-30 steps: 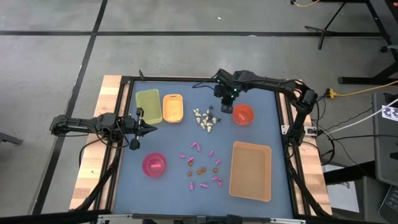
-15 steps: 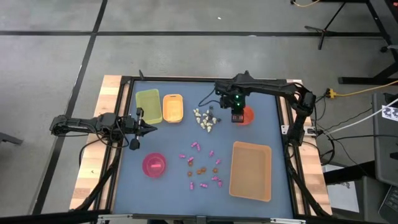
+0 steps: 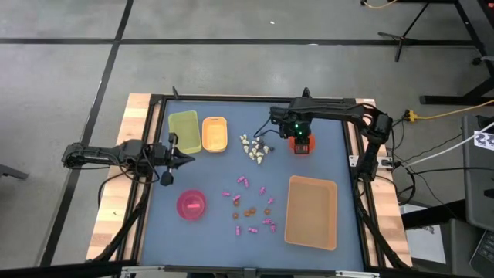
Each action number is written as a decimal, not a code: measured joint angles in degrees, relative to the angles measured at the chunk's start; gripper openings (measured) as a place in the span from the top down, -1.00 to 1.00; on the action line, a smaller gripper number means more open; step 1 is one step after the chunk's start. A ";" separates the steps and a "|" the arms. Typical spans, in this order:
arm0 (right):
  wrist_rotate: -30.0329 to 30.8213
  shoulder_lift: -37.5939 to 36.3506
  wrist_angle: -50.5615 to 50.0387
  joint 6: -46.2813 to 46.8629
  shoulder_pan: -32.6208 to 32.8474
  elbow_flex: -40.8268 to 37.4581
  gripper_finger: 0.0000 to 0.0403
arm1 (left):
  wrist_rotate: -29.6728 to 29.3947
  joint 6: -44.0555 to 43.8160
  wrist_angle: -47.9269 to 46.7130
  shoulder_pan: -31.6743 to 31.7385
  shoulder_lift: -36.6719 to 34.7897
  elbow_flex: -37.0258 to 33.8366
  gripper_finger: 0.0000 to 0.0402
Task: Sort Halloween decoration
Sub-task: Put the black skull toy into the orange bowl, then put the white skull toy into the yellow bin
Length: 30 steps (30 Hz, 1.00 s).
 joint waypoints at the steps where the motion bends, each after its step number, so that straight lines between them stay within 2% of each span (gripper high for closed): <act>1: 0.14 0.00 0.00 0.02 0.02 0.00 0.26 | 0.00 0.01 0.62 0.00 0.02 0.00 1.00; 10: 0.43 0.00 0.15 0.01 0.02 0.00 -0.07 | 0.00 -3.86 5.03 -0.02 0.02 0.00 0.96; 17: 0.41 0.00 -0.28 1.63 0.00 0.00 -0.12 | -2.09 -5.66 18.27 -0.02 2.86 0.00 0.63; 23: -0.46 -1.05 -0.28 3.13 0.00 0.00 -0.12 | -4.97 -5.66 28.39 0.00 11.59 0.03 0.34; 26: -0.77 -3.06 -0.28 3.13 0.00 0.00 -0.12 | -5.17 -5.64 31.50 -0.02 17.56 1.83 0.26; 30: -1.00 -6.14 -0.21 3.10 0.00 0.02 -0.12 | -9.00 -5.02 31.72 0.16 26.66 7.42 0.24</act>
